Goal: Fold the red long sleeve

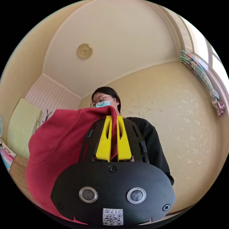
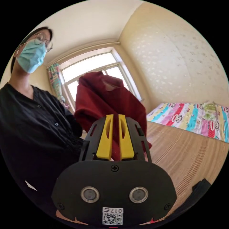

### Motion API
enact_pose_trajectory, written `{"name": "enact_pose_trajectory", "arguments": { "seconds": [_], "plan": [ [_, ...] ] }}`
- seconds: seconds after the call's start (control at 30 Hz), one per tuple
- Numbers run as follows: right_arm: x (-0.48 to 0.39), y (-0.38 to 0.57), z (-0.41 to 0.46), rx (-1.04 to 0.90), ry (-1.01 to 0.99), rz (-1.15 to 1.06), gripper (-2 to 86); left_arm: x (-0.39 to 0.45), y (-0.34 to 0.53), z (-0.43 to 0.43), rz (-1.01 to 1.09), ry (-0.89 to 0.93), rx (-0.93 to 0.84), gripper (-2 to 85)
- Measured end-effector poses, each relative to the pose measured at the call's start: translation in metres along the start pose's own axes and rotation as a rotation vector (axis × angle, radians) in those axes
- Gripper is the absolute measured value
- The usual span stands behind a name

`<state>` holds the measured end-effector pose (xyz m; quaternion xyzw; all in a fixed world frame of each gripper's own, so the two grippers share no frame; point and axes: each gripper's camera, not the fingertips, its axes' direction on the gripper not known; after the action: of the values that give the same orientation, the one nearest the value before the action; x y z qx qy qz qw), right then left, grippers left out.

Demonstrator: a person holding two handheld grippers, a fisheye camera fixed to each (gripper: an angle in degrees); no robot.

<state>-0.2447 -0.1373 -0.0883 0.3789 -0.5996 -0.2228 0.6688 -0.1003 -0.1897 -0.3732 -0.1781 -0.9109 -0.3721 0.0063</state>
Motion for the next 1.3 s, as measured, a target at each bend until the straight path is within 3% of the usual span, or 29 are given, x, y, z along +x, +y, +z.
{"name": "enact_pose_trajectory", "arguments": {
  "seconds": [0.13, 0.23, 0.37, 0.5, 0.6, 0.7, 0.8, 1.07, 1.23, 1.3],
  "plan": [
    [0.038, 0.004, 0.089, -0.235, 0.030, 0.051, 15.7, -0.017, 0.010, 0.084, -0.041, 0.045, -0.142, 2.1],
    [0.021, 0.014, 0.166, -0.485, -0.199, -0.047, 12.8, -0.018, 0.025, 0.117, -0.090, -0.019, -0.178, 2.0],
    [0.014, 0.028, 0.158, -0.295, -0.179, -0.015, 11.5, 0.020, 0.042, 0.108, -0.098, -0.198, -0.090, 1.8],
    [0.046, 0.046, 0.115, -0.103, -0.462, 0.140, 13.6, 0.048, 0.062, 0.099, -0.053, -0.233, 0.007, 1.6],
    [0.031, 0.051, 0.119, -0.139, -0.560, 0.086, 15.3, 0.062, 0.076, 0.107, 0.028, -0.229, 0.049, 1.5],
    [0.012, 0.058, 0.160, -0.278, -0.518, 0.032, 16.4, 0.055, 0.084, 0.113, 0.034, -0.196, 0.093, 1.4],
    [-0.013, 0.060, 0.208, -0.384, -0.665, -0.037, 16.1, 0.041, 0.085, 0.115, -0.020, -0.205, 0.114, 1.3],
    [-0.009, 0.060, 0.215, -0.233, -0.770, -0.022, 15.2, 0.062, 0.068, 0.104, 0.003, -0.275, 0.172, 1.2],
    [-0.046, 0.061, 0.285, -0.452, -0.493, -0.067, 9.7, 0.048, 0.057, 0.106, 0.047, -0.193, 0.227, 1.3],
    [-0.047, 0.053, 0.294, -0.394, -0.302, -0.035, 5.3, 0.044, 0.052, 0.102, 0.041, -0.185, 0.232, 1.3]
  ]
}}
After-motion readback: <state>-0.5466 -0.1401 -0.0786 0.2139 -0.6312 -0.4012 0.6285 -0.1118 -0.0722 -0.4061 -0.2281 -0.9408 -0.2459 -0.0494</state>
